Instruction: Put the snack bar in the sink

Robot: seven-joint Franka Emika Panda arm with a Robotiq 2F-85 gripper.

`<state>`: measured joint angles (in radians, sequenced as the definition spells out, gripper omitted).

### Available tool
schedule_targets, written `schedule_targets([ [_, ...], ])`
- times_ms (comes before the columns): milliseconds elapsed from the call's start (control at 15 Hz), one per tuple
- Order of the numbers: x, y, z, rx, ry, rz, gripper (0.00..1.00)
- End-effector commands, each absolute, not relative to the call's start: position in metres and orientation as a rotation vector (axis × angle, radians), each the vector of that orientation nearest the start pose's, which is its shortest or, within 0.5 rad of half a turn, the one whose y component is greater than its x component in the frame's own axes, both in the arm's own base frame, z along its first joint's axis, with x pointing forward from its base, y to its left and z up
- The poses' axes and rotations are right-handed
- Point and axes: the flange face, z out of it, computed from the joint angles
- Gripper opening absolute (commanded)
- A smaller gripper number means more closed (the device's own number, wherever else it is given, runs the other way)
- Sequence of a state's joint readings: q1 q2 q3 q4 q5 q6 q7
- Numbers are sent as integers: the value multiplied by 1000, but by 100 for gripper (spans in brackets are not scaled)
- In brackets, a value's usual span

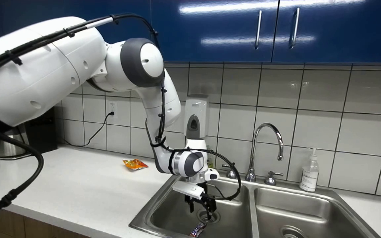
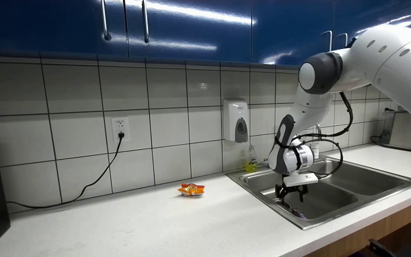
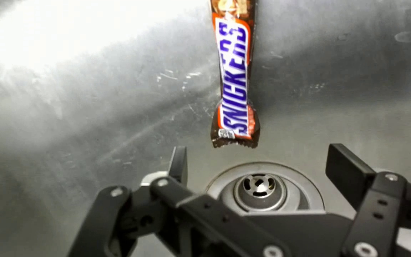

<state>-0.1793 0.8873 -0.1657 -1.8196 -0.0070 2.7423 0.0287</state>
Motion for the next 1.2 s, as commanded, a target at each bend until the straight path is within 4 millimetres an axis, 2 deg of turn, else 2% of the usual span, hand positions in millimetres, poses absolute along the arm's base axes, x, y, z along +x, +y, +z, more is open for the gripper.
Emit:
schedule_targets([
  [0,593,-199,89,-3227,475,-47,100],
  [267,586,-184,116,-3223,444,-70,100],
  [467,570,-171,133,-3219,423,-67,100],
  [800,518,-144,153,-3210,383,11,100],
  [1133,468,-113,187,-3210,309,21,100],
])
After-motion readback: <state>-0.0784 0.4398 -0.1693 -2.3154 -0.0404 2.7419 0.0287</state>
